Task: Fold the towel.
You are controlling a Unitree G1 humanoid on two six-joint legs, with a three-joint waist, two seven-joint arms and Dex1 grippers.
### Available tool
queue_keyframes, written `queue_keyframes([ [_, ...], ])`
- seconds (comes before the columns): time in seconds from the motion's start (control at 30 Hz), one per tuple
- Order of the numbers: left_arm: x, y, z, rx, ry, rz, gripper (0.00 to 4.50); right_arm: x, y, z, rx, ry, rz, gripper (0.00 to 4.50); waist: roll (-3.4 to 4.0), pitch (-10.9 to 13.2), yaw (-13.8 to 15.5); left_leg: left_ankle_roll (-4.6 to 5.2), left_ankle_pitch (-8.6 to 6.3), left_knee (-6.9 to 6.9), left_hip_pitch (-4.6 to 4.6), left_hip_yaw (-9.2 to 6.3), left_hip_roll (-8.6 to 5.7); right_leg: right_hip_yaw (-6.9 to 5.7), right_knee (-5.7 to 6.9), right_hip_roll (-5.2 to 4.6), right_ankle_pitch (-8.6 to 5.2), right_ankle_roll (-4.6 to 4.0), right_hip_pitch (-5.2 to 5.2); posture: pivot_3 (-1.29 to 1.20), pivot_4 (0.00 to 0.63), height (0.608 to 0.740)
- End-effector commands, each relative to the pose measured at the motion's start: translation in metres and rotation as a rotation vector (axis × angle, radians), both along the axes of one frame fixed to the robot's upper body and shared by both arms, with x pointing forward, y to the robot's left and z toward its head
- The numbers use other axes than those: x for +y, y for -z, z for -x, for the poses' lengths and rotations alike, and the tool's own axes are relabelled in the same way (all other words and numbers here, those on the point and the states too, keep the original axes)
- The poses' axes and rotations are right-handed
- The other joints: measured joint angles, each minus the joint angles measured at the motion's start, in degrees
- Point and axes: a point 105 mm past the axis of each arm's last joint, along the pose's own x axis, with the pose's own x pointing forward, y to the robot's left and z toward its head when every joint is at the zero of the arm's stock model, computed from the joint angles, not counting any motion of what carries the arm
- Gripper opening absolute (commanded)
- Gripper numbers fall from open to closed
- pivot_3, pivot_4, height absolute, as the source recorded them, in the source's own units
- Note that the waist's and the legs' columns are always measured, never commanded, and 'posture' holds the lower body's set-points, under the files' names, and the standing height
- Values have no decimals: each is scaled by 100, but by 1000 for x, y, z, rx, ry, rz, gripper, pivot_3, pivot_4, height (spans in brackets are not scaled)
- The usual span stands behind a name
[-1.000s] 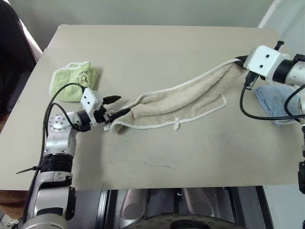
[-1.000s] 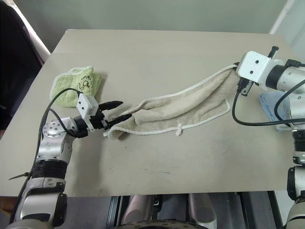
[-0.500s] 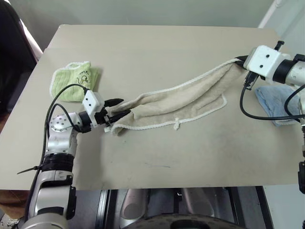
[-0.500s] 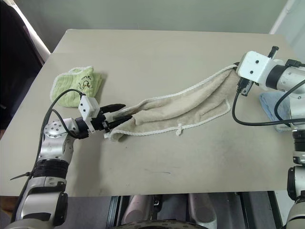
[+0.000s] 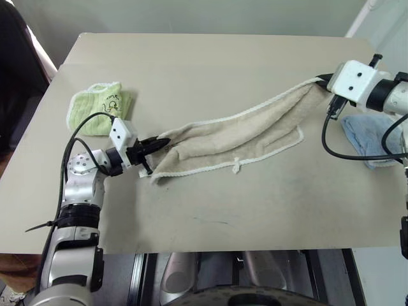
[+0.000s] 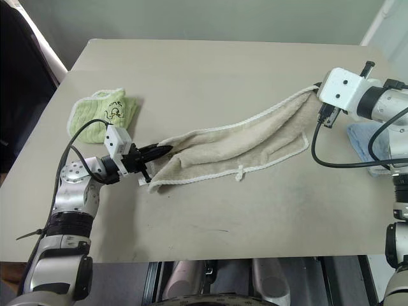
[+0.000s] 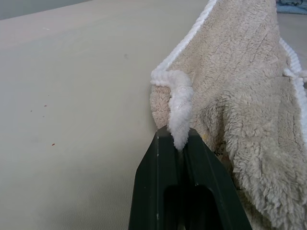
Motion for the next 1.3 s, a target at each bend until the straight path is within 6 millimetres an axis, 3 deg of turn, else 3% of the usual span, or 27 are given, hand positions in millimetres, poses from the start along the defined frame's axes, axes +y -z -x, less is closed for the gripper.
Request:
queue_keyframes([
  [0.03,-1,-20,-3,-55,8,46,22,-2,-18,4,-71,3,2,0,0,0,0,0,0,0,0,0,0,0,0,0,0,0,0,0,150,697],
  [0.33,0,-32,0,-55,54,124,22,-3,-17,5,-71,5,6,0,0,0,2,0,0,2,-1,0,0,0,0,0,2,3,0,0,150,697],
  [0.4,4,-36,-7,-87,5,113,22,-3,-17,5,-71,6,4,0,0,0,4,0,0,4,-2,0,0,0,0,0,2,3,1,0,150,697],
  [0.63,24,-99,-56,-288,-239,162,22,-15,-28,2,-82,42,-45,0,0,1,36,5,5,18,-9,-1,0,-1,-1,-1,14,22,2,0,150,697],
  [0.77,29,-146,-80,-435,-379,233,22,-23,-34,-3,-79,59,-97,0,0,1,34,9,4,29,-24,-2,-5,-1,-4,-3,31,52,-6,0,150,697],
  [1.1,21,-190,-110,-412,-556,284,22,-40,-55,-28,-125,113,-236,0,7,5,16,29,11,40,-90,2,-23,-3,-4,-26,42,86,-58,0,150,697],
  [1.3,29,-207,-119,-371,-728,373,22,-46,-92,-47,-268,188,-253,0,24,18,-15,33,14,39,-120,5,-27,-4,-1,-34,44,89,-92,0,150,697],
])
